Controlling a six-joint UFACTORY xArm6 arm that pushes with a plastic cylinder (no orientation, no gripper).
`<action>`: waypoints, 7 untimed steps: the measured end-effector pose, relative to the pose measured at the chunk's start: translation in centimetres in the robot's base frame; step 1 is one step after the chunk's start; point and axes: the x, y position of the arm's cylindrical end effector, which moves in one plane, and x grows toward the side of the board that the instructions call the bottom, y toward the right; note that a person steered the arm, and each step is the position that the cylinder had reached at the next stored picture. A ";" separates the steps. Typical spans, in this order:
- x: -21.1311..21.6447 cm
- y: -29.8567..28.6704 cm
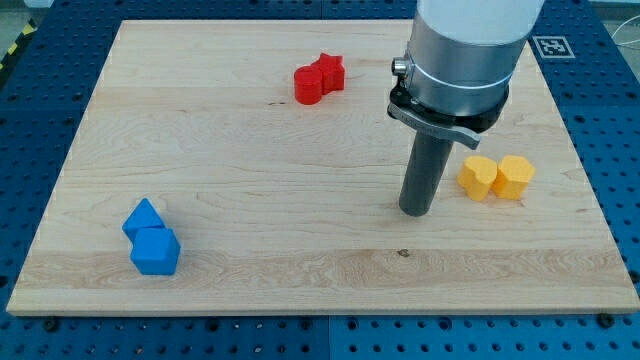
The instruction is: Move your arm closer to the yellow hexagon
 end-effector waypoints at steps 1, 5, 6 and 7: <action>0.0 1.2; 1.9 3.2; 1.9 4.1; 1.8 4.1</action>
